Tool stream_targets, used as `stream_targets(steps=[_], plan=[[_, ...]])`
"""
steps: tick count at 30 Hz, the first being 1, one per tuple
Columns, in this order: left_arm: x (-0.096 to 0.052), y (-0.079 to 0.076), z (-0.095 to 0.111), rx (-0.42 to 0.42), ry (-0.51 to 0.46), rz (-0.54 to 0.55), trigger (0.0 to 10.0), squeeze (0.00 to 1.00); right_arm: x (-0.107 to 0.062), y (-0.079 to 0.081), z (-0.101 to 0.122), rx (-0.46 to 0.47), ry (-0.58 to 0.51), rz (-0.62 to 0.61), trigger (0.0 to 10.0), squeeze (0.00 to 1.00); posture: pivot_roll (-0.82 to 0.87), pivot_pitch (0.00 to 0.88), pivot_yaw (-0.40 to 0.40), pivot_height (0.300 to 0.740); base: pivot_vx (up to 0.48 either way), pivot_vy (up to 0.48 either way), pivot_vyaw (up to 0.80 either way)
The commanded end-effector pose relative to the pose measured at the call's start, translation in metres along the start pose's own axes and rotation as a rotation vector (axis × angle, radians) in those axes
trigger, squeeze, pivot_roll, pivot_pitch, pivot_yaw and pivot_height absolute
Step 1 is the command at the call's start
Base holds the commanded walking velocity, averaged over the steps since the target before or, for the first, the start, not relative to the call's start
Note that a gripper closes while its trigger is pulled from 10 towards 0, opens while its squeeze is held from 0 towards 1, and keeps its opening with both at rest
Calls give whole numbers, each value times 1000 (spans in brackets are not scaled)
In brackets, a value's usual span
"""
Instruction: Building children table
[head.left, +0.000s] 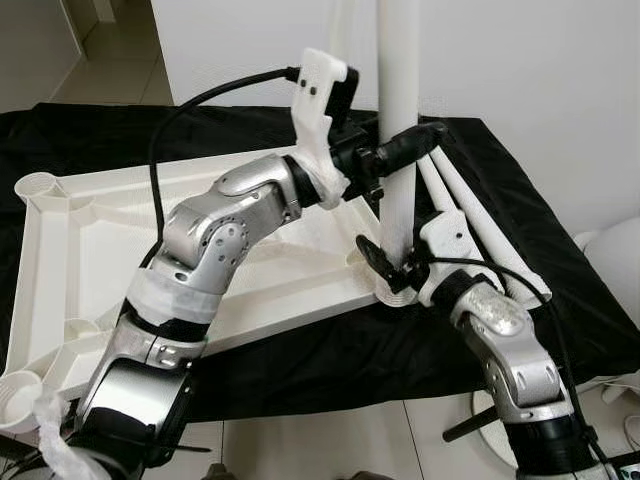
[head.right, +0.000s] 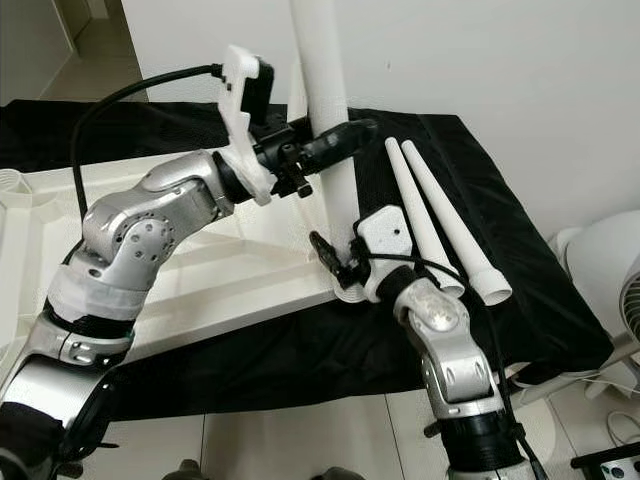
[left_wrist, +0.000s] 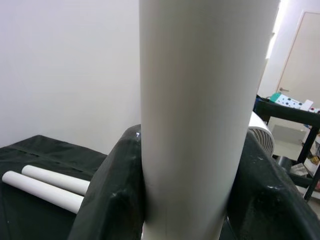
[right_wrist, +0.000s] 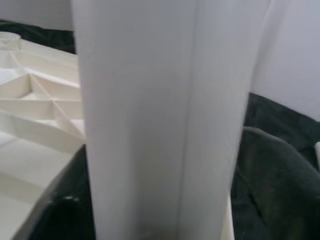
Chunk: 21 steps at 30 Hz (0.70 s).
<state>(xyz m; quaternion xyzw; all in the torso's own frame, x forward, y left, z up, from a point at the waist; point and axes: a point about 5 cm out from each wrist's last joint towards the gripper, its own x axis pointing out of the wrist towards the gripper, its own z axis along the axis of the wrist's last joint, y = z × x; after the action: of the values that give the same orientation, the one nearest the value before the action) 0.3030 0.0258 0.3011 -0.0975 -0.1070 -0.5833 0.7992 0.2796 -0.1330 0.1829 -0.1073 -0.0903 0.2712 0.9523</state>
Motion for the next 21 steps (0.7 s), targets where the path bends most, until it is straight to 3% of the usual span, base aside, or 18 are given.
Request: stream_targets(steps=[1,5,11,12,14,15,16,21], plan=[[4,3,10,44,-13,9,10000,0,1,-8,2,-5,-6,-51,10000,1000,33,0,-40,740,0,0,0],[15,17,22,77,-22,103,10000,0,8,-18,8,-22,-27,-145,10000,1000,29,0,-40,740,0,0,0],[21,22,29,86,-33,144,10000,0,13,-22,11,-30,-37,-183,10000,1000,27,0,-40,740,0,0,0],[28,24,36,82,-48,177,10000,0,19,-24,14,-38,-43,-217,10000,0,25,0,-38,740,0,0,0],[28,24,36,82,-48,177,10000,0,19,-24,14,-38,-43,-217,10000,0,25,0,-38,740,0,0,0],[40,27,47,39,-74,248,10000,0,29,-26,16,-57,-42,-297,10000,0,27,0,-39,740,0,0,0],[43,27,49,25,-80,266,10000,0,32,-27,16,-63,-37,-324,10000,0,27,0,-39,740,0,0,0],[49,24,53,6,-99,271,10000,0,38,-27,15,-39,-36,-396,10000,0,31,0,-41,740,0,0,0]])
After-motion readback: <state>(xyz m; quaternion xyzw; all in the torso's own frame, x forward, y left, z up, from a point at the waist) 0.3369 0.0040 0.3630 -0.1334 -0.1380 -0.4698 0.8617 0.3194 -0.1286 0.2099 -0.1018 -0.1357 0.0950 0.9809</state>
